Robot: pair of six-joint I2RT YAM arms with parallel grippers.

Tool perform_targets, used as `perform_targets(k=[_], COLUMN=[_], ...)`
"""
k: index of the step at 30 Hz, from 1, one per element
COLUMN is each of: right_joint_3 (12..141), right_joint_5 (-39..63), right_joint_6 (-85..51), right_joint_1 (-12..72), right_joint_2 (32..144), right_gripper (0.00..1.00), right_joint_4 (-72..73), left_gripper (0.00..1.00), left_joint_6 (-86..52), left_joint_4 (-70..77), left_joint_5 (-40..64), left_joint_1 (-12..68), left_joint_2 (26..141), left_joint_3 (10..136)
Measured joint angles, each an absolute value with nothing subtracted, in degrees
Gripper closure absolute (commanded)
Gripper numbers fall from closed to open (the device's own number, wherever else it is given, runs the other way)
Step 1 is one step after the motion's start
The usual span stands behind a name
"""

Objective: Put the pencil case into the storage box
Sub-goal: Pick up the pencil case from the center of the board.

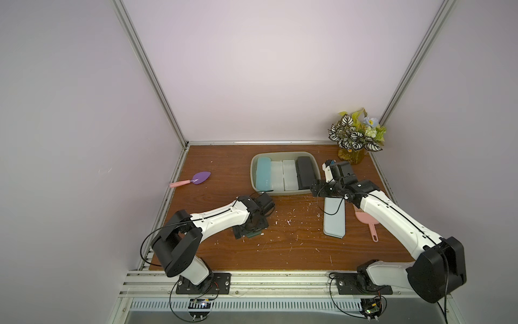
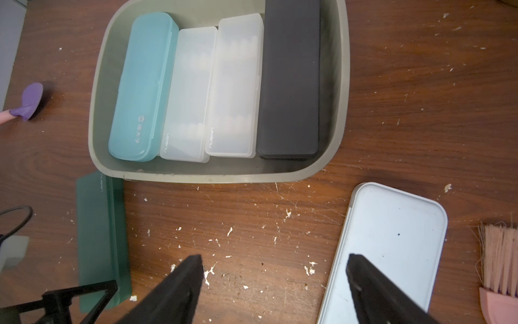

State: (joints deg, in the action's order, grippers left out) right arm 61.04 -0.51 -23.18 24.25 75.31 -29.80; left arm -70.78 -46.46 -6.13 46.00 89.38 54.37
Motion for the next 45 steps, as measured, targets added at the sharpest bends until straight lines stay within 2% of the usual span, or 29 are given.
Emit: perform_targets(k=[11, 24, 30, 37, 41, 45], right_joint_3=[61.04, 61.04, 61.04, 61.04, 61.04, 61.04], right_joint_5=[0.30, 0.32, 0.30, 0.32, 0.32, 0.32], right_joint_6=[-23.42, -23.42, -23.44, -23.46, -23.46, -23.46], right_joint_1=[24.25, 24.25, 24.25, 24.25, 24.25, 24.25], right_joint_2=[75.31, 75.31, 75.31, 75.31, 75.29, 75.29], right_gripper=[0.13, 0.13, 0.13, 0.13, 0.13, 0.13], right_joint_4=[-29.87, -29.87, -29.87, -29.87, -29.93, -29.95], left_gripper=[0.04, 0.10, 0.19, 0.33, 0.34, 0.25], left_joint_6=[-65.49, -64.86, -64.20, -62.57, -62.33, -62.30], left_joint_4=[-46.13, -45.32, -42.41, -40.05, -39.90, -38.81], left_joint_5=[-7.86, -8.91, -9.02, -8.84, -8.84, -8.78], left_joint_1=[46.00, 46.00, 46.00, 46.00, 46.00, 46.00], left_joint_2=[96.60, 95.83, 91.68, 92.05, 92.03, 91.42], left_joint_3=[60.27, 56.45, 52.03, 52.45, 52.38, 51.33])
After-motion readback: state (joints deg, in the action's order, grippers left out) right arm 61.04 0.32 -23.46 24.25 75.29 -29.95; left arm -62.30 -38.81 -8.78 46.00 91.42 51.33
